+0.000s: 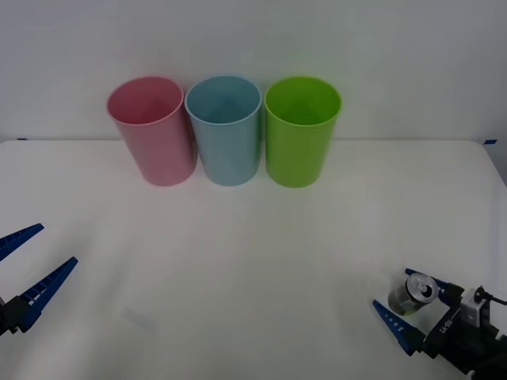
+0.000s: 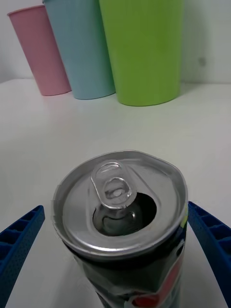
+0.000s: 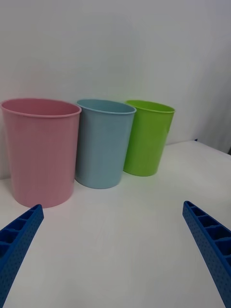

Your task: Grasp the object on the table and drop it into the matching bin: aluminum can to the light blue bin, PET bottle to the pink bin.

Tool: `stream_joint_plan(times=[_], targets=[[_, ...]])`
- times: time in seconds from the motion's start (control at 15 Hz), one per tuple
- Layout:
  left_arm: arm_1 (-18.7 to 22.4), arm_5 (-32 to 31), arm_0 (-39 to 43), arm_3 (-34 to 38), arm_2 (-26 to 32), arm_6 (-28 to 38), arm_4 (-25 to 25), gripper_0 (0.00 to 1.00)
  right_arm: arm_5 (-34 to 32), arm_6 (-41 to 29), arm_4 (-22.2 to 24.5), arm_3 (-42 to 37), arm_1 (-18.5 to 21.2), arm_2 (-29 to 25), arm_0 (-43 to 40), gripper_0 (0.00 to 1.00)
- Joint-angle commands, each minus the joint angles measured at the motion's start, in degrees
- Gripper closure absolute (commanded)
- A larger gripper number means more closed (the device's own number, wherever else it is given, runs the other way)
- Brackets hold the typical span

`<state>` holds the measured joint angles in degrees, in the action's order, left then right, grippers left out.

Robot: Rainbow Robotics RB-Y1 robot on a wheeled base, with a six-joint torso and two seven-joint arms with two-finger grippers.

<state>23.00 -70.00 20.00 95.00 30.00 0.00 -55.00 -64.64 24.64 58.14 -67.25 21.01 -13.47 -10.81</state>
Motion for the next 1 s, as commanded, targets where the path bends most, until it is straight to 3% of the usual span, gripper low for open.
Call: stream_joint_plan(times=[0.07, 0.27, 0.33, 0.4, 0.47, 0.53, 1.0], targets=[[0.0, 0.0, 0.0, 0.0, 0.0, 0.0, 0.0, 0.0, 0.48, 0.5, 0.04, 0.01, -0.09, 0.29, 0.18, 0.0], [0.0, 0.0, 0.0, 0.0, 0.0, 0.0, 0.0, 0.0, 0.48, 0.94, -0.04, -0.07, -0.09, 0.29, 0.18, 0.0], [0.0, 0.0, 0.0, 0.0, 0.0, 0.0, 0.0, 0.0, 0.48, 1.12, -0.04, 0.01, -0.09, 0.29, 0.18, 0.23], [0.0, 0.0, 0.0, 0.0, 0.0, 0.0, 0.0, 0.0, 0.48, 1.38, -0.22, -0.07, -0.09, 0.29, 0.18, 0.65], [0.0, 0.0, 0.0, 0.0, 0.0, 0.0, 0.0, 0.0, 0.39, 1.47, -0.39, -0.07, -0.09, 0.29, 0.18, 0.87], [0.0, 0.0, 0.0, 0.0, 0.0, 0.0, 0.0, 0.0, 0.39, 1.64, -0.83, 0.01, -0.09, 0.29, 0.18, 1.0], [0.0, 0.0, 0.0, 0.0, 0.0, 0.0, 0.0, 0.0, 0.3, 1.73, -1.27, -0.07, -0.09, 0.29, 0.18, 1.0]])
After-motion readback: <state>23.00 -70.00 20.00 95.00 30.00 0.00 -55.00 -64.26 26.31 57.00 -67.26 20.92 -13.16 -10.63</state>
